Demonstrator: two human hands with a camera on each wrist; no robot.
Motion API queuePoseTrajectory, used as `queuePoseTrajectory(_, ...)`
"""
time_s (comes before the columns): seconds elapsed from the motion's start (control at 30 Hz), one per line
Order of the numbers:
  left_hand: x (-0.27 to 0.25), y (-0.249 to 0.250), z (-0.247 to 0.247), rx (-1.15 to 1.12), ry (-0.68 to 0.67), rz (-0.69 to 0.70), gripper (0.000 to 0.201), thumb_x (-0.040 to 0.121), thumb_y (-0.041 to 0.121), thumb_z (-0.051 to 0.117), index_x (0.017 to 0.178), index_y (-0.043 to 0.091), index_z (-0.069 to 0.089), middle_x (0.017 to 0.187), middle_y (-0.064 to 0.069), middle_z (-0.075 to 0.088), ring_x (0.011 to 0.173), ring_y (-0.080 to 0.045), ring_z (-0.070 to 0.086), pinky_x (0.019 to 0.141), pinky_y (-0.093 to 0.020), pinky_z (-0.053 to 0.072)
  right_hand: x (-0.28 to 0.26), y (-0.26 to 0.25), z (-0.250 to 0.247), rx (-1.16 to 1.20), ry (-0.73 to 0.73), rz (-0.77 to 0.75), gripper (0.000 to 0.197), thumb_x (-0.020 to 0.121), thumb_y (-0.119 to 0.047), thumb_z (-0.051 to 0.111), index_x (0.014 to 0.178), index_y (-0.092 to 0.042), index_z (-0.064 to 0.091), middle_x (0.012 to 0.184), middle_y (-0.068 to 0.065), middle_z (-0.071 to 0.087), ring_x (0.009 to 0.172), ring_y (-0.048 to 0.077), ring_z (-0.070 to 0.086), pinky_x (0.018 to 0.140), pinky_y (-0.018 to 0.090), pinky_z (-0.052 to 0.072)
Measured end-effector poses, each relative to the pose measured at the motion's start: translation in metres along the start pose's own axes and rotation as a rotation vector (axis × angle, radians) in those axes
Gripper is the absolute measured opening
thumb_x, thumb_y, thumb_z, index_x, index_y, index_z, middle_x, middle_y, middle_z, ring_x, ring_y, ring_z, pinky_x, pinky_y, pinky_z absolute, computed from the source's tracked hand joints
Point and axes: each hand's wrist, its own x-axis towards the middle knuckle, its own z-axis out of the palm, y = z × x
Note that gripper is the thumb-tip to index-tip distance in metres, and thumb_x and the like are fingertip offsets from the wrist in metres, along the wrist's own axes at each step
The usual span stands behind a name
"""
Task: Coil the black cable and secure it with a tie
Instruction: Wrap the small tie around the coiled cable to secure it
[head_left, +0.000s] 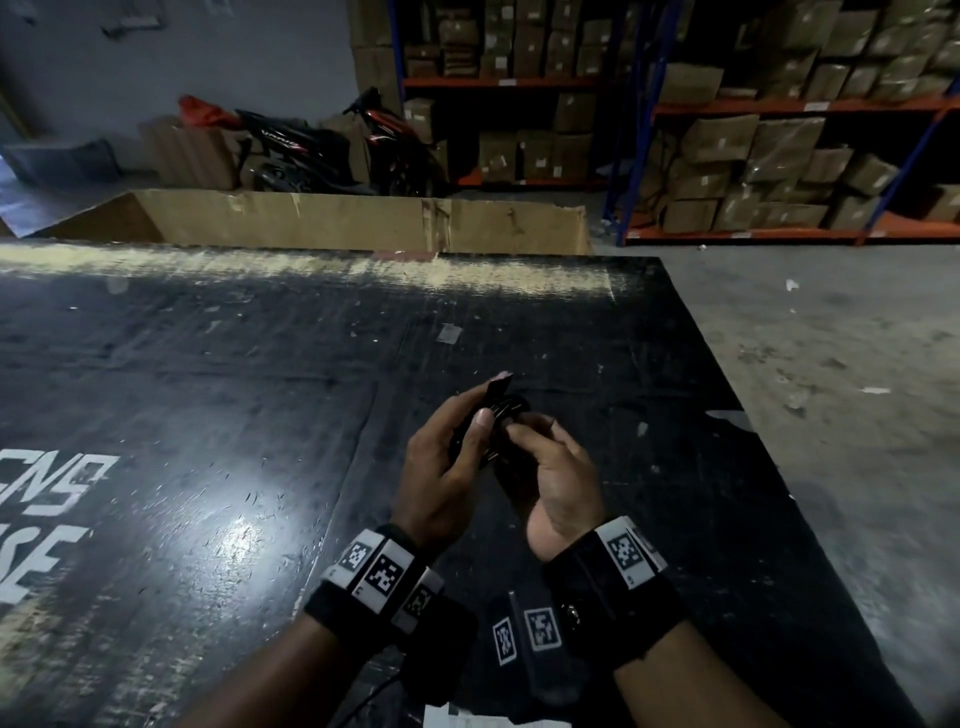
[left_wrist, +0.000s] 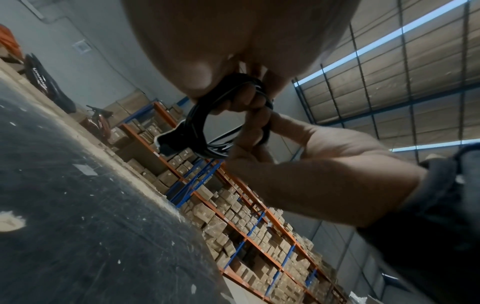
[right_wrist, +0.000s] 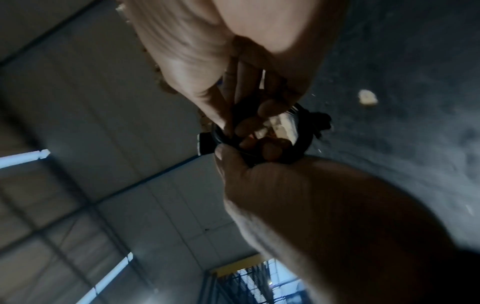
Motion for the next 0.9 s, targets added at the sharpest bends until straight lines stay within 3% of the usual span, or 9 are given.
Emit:
queuePoseTrajectory(0.07,-0.002,0.000,0.001,-0.013,0.000,0.000,0.037,0.104,0.027,0.052,0.137,0.017,0.066,0.130,-0.008,0.073,0.121,-0.028,0.069,0.098,-0.060,0.057,-0.003,-0.005,0.000,-0.081,-0.009,-0.106,0.012,0.085,0.006,0.068,0.090,-0.004,0.065,0.087,0.016,0.070,0.081,0.026,0.068,0.075,0.035,0.057)
queuePoseTrajectory(0.17,-0.006,-0.005,0.001,-0.007,0.010,-0.017,0.037,0.102,0.037,0.053,0.133,0.024,0.068,0.125,-0.007,0.074,0.118,-0.031,0.070,0.094,-0.065,0.056,-0.010,-0.007,-0.002,-0.249,-0.012,-0.244,0.011,0.082,0.008,0.072,0.084,-0.001,0.065,0.075,0.008,0.071,0.069,0.016,0.071,0.065,0.027,0.057)
queuePoseTrajectory(0.3,-0.005,-0.006,0.001,0.018,0.025,0.000,0.035,0.102,0.037,0.053,0.131,0.027,0.070,0.121,-0.007,0.075,0.112,-0.030,0.072,0.091,-0.067,0.056,-0.016,-0.006,-0.012,-0.590,0.064,-0.426,0.013,0.077,-0.004,0.080,0.084,-0.012,0.073,0.079,0.002,0.077,0.074,0.012,0.075,0.066,0.023,0.060)
queuePoseTrajectory(0.4,-0.004,-0.006,0.000,0.028,0.020,-0.017,0.034,0.102,0.035,0.053,0.129,0.026,0.071,0.116,-0.006,0.077,0.096,-0.021,0.071,0.088,-0.068,0.057,-0.021,-0.007,-0.017,-0.832,0.029,-0.601,0.017,0.077,-0.005,0.078,0.089,-0.017,0.073,0.081,-0.005,0.075,0.073,0.007,0.073,0.066,0.018,0.058)
queuePoseTrajectory(0.47,-0.004,-0.008,-0.001,0.036,0.007,-0.033,0.035,0.101,0.036,0.053,0.129,0.024,0.071,0.114,-0.005,0.077,0.096,-0.022,0.071,0.087,-0.068,0.058,-0.021,-0.007,-0.021,-1.020,-0.007,-0.774,0.018,0.079,-0.007,0.075,0.091,-0.019,0.071,0.085,-0.008,0.071,0.070,0.006,0.069,0.064,0.020,0.058)
queuePoseTrajectory(0.6,-0.002,-0.008,-0.004,0.030,-0.044,-0.051,0.038,0.100,0.040,0.054,0.128,0.022,0.071,0.117,-0.005,0.077,0.107,-0.029,0.073,0.088,-0.067,0.058,-0.018,-0.013,-0.028,-1.254,-0.115,-1.070,0.014,0.084,-0.009,0.067,0.096,-0.012,0.073,0.092,0.001,0.065,0.075,0.015,0.064,0.066,0.030,0.057)
queuePoseTrajectory(0.7,-0.002,-0.003,-0.008,0.061,-0.116,-0.038,0.038,0.101,0.036,0.053,0.129,0.016,0.071,0.121,-0.004,0.076,0.114,-0.025,0.072,0.092,-0.062,0.058,-0.013,-0.026,-0.034,-1.216,-0.165,-1.084,0.011,0.086,-0.006,0.068,0.096,-0.009,0.074,0.097,0.004,0.061,0.082,0.015,0.062,0.070,0.031,0.057)
queuePoseTrajectory(0.8,-0.002,0.000,-0.014,0.125,-0.221,-0.002,0.037,0.102,0.032,0.052,0.126,0.011,0.071,0.117,-0.006,0.075,0.111,-0.024,0.072,0.094,-0.053,0.058,-0.006,-0.040,-0.040,-1.143,-0.229,-1.018,0.010,0.082,-0.006,0.075,0.091,-0.009,0.077,0.110,0.001,0.071,0.103,0.013,0.068,0.085,0.035,0.058)
queuePoseTrajectory(0.9,-0.001,0.002,-0.019,0.143,-0.322,-0.011,0.038,0.101,0.034,0.053,0.124,0.012,0.072,0.114,-0.007,0.074,0.110,-0.028,0.072,0.095,-0.061,0.056,-0.004,-0.048,-0.042,-1.125,-0.282,-0.972,0.013,0.077,-0.006,0.081,0.088,-0.013,0.082,0.105,-0.004,0.079,0.102,0.007,0.072,0.088,0.036,0.059)
